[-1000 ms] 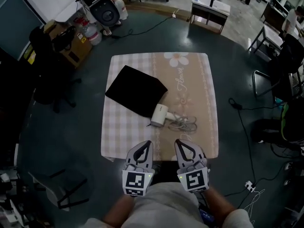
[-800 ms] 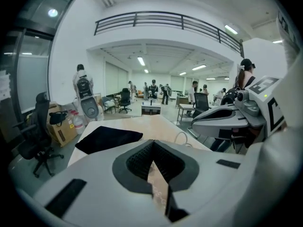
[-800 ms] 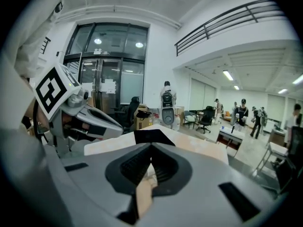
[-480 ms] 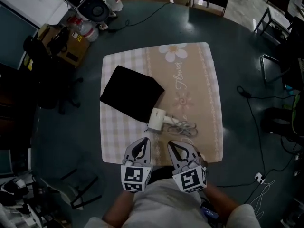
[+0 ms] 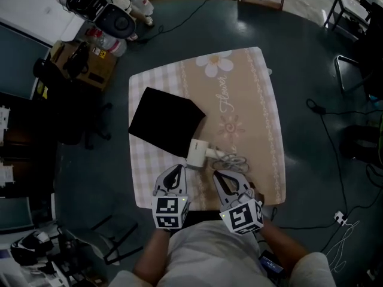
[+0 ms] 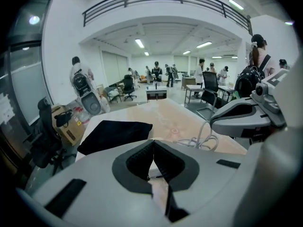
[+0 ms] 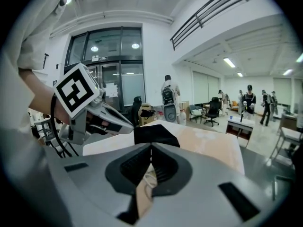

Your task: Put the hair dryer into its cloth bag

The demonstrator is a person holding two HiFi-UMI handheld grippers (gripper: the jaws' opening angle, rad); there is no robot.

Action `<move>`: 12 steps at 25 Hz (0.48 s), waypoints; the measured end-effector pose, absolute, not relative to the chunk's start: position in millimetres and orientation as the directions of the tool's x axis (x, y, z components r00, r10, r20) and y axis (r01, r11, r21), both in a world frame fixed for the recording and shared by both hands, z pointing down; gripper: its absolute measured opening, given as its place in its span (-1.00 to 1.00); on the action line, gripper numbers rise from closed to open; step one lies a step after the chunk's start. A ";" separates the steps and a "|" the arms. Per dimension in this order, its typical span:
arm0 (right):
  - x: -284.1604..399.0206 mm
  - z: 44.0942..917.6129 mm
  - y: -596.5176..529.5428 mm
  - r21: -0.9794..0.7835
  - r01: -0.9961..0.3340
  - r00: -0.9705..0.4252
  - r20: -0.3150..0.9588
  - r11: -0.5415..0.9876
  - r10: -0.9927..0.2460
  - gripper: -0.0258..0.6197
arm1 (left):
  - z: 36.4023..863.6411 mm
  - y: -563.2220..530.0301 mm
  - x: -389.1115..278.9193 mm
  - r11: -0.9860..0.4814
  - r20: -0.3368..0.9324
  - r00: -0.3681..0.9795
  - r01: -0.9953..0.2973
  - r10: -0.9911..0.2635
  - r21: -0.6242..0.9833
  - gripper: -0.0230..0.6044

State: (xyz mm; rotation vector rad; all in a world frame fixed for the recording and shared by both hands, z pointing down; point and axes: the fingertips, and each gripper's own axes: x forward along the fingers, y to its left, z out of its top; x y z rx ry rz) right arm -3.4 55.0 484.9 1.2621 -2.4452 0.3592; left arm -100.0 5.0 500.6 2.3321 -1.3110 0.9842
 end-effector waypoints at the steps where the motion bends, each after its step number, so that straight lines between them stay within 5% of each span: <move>1: -0.7 486.3 53.9 -0.058 -0.825 -0.529 0.429 0.562 -0.733 -0.87 | 503.9 2.1 -98.7 -0.552 0.693 0.352 -0.830 -0.629 -0.081 -0.90; 12: 30.8 503.7 59.2 -0.110 -0.897 -0.429 0.452 0.429 -0.782 -0.87 | 547.7 -44.4 -110.6 -0.611 0.792 0.332 -0.789 -0.513 -0.065 -0.90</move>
